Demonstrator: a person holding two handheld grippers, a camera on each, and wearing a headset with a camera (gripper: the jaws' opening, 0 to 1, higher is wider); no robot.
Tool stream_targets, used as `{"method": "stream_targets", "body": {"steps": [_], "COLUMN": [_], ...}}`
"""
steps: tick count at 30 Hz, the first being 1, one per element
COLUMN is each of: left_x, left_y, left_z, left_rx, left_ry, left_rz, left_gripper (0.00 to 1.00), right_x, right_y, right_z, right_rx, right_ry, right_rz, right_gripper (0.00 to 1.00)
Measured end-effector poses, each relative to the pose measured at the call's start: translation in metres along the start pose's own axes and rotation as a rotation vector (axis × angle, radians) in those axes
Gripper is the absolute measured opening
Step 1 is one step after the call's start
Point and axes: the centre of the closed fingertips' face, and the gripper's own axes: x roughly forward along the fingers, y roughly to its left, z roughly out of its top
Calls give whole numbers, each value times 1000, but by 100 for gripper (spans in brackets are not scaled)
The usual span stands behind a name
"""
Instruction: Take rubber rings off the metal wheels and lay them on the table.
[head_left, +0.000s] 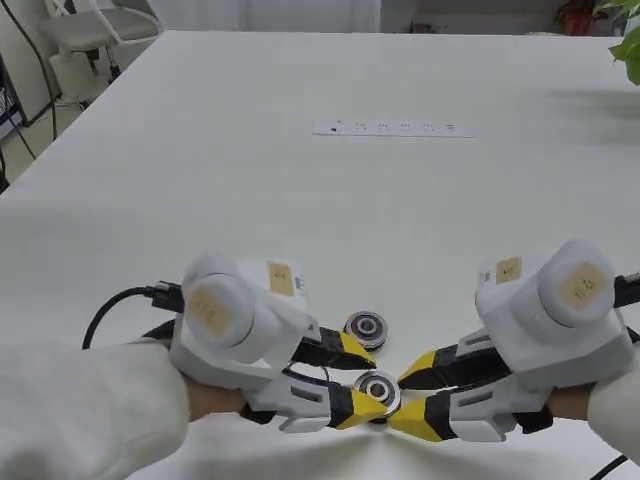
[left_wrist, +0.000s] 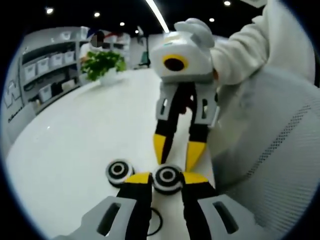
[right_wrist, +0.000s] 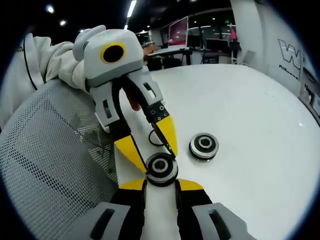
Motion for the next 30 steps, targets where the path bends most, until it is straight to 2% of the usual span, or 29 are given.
{"method": "stream_targets", "body": {"steps": [7, 9, 14, 16, 18, 20, 21, 22, 23, 27, 30], "left_x": [0, 0, 0, 0, 0, 0, 0, 0, 1, 1, 1], "left_y": [-4, -4, -3, -3, -3, -3, -3, -3, -3, -3, -3], "left_z": [-1, -1, -1, -1, -1, -1, -1, 0, 0, 0, 0], "left_rx": [16, 40, 33, 28, 24, 23, 23, 23, 22, 21, 18], "left_ry": [-1, -3, -11, -17, -20, -21, -21, -21, -22, -23, -27], "left_rz": [-5, -6, -3, -2, -1, -1, -1, 0, 0, 1, 1], "left_gripper": [15, 15, 15, 15, 14, 14, 14, 14, 14, 14, 14], "right_x": [2, 2, 2, 2, 2, 1, 0, -1, 0, 0, 0], "right_y": [-1, -1, -2, -2, -3, -3, -4, -9, -5, -8, -9], "right_z": [0, 0, 0, 0, -3, -4, -4, -3, -4, -4, -4], "right_rx": [-11, -10, -4, -30, -54, -46, -53, -79, -70, -73, 22], "right_ry": [1, -1, -3, 4, 27, 36, 39, 29, 35, 41, 39], "right_rz": [-9, -11, -10, -12, -21, -22, -28, -52, -36, -47, -42], "right_gripper": [21, 21, 18, 17, 13, 9, 3, 0, 0, 0, 0]}}
